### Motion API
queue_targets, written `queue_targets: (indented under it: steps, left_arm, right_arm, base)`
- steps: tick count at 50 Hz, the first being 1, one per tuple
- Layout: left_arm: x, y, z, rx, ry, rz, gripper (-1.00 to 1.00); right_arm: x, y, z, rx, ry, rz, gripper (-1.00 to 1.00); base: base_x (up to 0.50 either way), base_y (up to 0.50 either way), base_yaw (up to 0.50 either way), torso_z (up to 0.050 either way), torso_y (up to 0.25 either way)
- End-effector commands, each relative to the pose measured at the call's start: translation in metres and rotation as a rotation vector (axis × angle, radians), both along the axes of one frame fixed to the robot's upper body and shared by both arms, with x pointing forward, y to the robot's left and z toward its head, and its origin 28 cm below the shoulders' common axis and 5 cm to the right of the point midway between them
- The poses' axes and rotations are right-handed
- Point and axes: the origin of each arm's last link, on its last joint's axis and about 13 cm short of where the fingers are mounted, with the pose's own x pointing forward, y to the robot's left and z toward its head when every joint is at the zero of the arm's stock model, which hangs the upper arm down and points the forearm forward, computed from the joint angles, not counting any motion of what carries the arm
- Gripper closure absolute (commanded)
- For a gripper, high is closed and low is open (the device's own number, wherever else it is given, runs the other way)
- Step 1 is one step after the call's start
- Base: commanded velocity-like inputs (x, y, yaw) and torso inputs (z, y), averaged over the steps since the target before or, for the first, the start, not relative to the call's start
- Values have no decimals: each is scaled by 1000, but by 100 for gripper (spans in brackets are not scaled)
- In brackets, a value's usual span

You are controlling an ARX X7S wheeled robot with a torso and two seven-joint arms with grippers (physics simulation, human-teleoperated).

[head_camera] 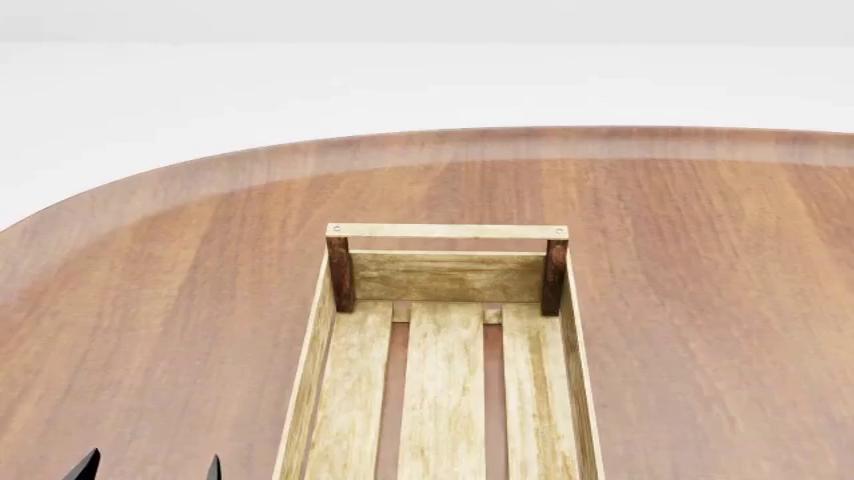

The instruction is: Pick up the cream cheese and put it in the tray.

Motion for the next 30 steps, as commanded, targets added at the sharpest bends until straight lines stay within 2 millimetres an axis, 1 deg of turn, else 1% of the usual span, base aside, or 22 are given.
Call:
queue_targets:
  steps: [1, 7, 11, 14, 21, 30]
  left_arm:
    - [0, 0, 0, -1, 2, -1, -100]
    - [0, 0, 0, -2, 1, -1, -100]
    - [0, 0, 0, -2, 1, -1, -100]
    - [0, 0, 0, -2, 0, -1, -100]
    - [0, 0, 1, -2, 0, -2, -100]
    - [0, 0, 0, -1, -1, -2, -100]
  right_arm:
    - [13, -1, -10, 19, 37, -24, -100]
    - [20, 0, -11, 29, 39, -27, -100]
    - [28, 2, -18, 54, 40, -25, -100]
    - [31, 2, -19, 57, 41, -24, -100]
    - [33, 2, -22, 65, 43, -28, -100]
    - [28, 0, -31, 78, 63, -44, -100]
  base:
    - [0, 0, 0, 0, 0]
    - [0, 0, 0, 0, 0]
    - [0, 0, 0, 0, 0]
    - [0, 0, 0, 0, 0]
    - [0, 0, 0, 0, 0]
    - [0, 0, 0, 0, 0]
